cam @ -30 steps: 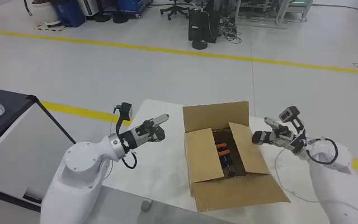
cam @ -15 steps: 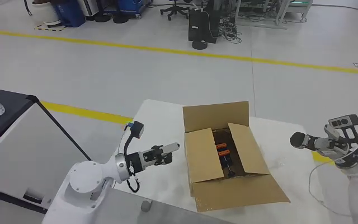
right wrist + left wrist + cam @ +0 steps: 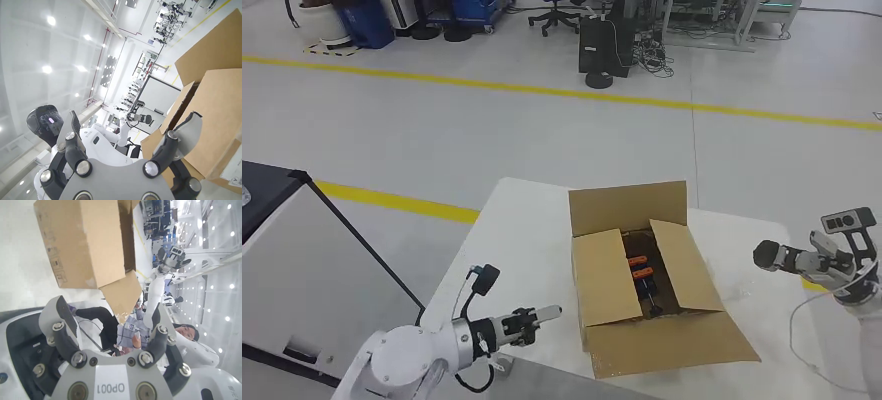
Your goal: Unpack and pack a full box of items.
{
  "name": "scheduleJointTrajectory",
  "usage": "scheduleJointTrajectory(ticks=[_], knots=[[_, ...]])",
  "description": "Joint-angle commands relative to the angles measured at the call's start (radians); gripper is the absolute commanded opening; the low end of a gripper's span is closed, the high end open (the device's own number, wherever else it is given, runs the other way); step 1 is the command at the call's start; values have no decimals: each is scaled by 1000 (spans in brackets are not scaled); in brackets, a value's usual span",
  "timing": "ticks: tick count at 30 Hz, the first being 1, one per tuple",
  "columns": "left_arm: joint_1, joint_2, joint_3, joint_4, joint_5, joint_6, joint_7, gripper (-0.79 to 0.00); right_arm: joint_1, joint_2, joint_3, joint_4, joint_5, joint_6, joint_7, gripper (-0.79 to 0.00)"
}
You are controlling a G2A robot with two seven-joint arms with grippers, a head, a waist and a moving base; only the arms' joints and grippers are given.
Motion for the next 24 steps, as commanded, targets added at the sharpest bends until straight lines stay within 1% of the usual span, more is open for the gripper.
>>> scheduleJointTrajectory(ticks=[1,4,10,13,19,24], knots=[[-10,4,10,1,-10,27,-48,0,3,0,-1,3,-1,-4,-8,0],[-42,9,41,12,-7,50,-112,0,6,0,-6,5,2,-6,-16,0],[-131,10,111,76,-42,92,-175,0,12,2,-12,13,-5,-13,-31,0],[-175,6,150,123,-73,108,-166,0,19,3,-10,21,-3,-13,-38,0],[-259,-2,234,180,-129,117,-160,0,32,8,1,44,-20,-30,-65,0],[-304,-12,284,227,-201,107,-135,0,40,11,3,65,-28,-34,-82,0]])
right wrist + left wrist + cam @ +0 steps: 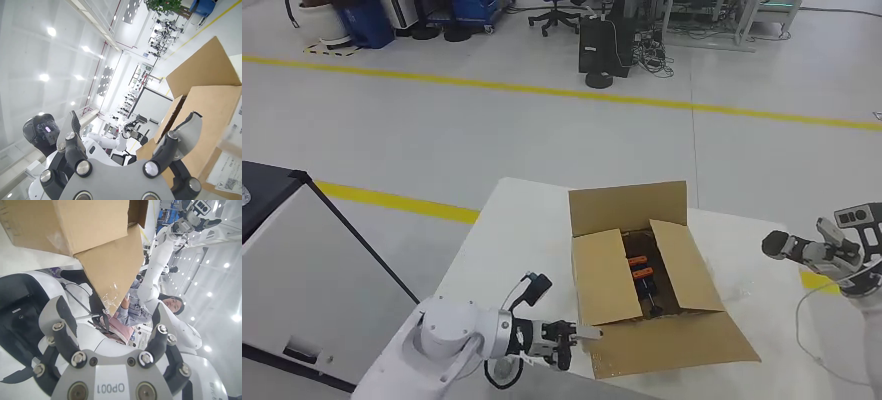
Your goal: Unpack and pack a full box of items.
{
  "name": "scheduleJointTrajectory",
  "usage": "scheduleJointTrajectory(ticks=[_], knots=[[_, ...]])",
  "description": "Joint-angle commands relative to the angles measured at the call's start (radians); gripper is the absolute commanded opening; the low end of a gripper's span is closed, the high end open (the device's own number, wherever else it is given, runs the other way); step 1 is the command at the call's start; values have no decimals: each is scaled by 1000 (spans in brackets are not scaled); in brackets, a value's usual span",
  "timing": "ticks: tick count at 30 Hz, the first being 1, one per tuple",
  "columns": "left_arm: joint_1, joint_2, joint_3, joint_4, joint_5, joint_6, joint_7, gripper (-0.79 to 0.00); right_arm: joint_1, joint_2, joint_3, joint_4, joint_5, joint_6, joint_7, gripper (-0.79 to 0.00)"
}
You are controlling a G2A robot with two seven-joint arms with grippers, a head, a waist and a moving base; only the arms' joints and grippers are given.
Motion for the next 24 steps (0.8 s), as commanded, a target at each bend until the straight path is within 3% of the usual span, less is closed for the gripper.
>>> scheduleJointTrajectory(ticks=[1,15,24], knots=[[-12,-5,15,19,-50,-10,21,0,3,1,0,6,0,-3,-3,0],[-70,-28,70,93,-249,-56,168,0,-4,7,-2,37,-25,-11,-12,0],[-75,-24,37,91,-290,-78,221,0,-34,17,-10,91,-123,-22,-25,0]])
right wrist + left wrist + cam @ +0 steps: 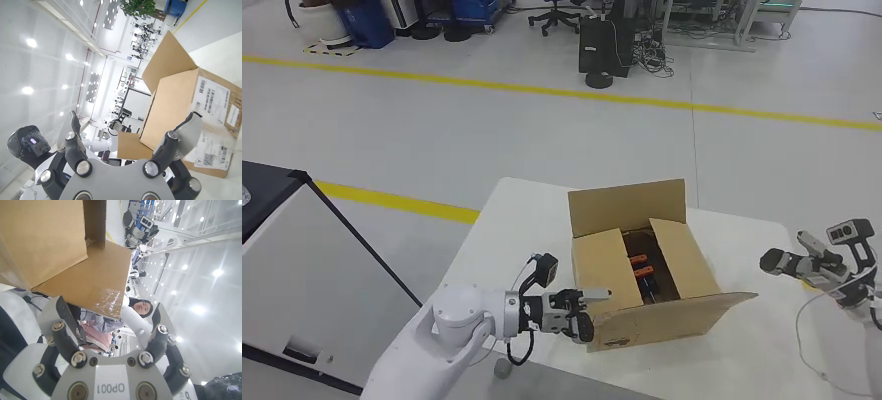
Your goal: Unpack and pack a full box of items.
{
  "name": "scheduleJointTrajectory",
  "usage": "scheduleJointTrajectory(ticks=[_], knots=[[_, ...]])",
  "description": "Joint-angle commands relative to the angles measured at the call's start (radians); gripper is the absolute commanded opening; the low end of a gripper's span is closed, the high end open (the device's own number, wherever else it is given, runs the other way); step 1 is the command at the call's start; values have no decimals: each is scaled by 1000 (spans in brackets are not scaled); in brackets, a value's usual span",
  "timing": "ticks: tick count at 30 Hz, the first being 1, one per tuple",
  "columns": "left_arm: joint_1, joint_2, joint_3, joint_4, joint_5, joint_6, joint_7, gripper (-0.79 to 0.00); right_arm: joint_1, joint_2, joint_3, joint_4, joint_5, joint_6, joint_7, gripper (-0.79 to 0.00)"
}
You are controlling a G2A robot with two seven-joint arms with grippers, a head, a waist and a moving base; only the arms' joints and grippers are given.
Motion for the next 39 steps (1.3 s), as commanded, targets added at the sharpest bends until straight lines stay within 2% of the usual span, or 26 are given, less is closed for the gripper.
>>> scheduleJointTrajectory(ticks=[1,5,9,17,22,30,39], knots=[[0,1,-2,1,-5,-2,8,0,-3,1,-1,15,0,-1,-3,0],[-6,-2,10,9,-30,-15,36,0,-8,-1,-5,19,37,16,8,0],[-29,-9,26,27,-54,-29,72,0,-25,-6,-12,-20,169,99,107,0],[-63,-18,33,66,-91,-46,155,0,-154,22,-11,-202,343,95,107,0],[-72,-19,23,80,-103,-41,185,0,-219,53,-46,-301,342,49,107,0],[-57,-13,-9,82,-107,-46,205,0,-156,76,-138,-323,322,7,107,0],[24,9,-118,34,-77,-55,242,0,-93,53,-114,-296,375,-15,86,0]])
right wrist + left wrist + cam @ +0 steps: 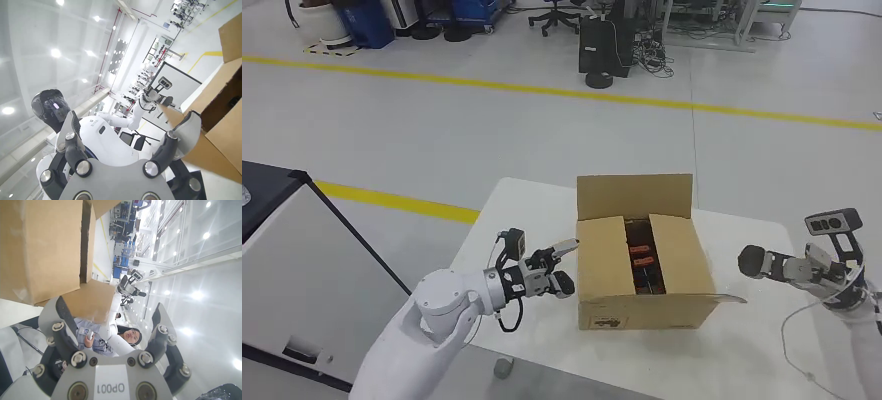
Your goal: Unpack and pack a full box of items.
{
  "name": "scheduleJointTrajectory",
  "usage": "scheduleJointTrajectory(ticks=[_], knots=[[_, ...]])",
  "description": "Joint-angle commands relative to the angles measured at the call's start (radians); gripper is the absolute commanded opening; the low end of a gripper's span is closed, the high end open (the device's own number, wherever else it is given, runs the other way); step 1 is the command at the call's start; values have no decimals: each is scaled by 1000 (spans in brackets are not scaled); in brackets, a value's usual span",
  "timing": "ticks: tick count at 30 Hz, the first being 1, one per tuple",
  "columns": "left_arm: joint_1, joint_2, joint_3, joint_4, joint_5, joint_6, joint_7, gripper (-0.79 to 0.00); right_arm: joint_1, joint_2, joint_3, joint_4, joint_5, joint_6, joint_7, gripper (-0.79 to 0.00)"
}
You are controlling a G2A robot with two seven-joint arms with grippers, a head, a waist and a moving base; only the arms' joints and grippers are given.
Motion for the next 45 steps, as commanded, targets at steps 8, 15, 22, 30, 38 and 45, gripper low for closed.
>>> scheduleJointTrajectory(ticks=[8,15,22,30,38,45], knots=[[104,23,-104,-93,44,11,7,0,-90,8,55,-124,90,53,23,0],[166,49,-75,-141,199,150,-119,0,-147,37,106,-112,101,24,23,0],[180,53,-28,-147,187,202,-154,0,-139,50,134,-101,123,24,23,0],[117,32,66,-129,47,180,-139,0,-112,50,137,-73,87,24,23,0],[68,10,115,-92,-100,140,-78,0,-93,43,139,-44,58,23,23,0],[42,-3,111,-61,-221,95,-15,0,-99,37,150,-35,51,23,23,0]])
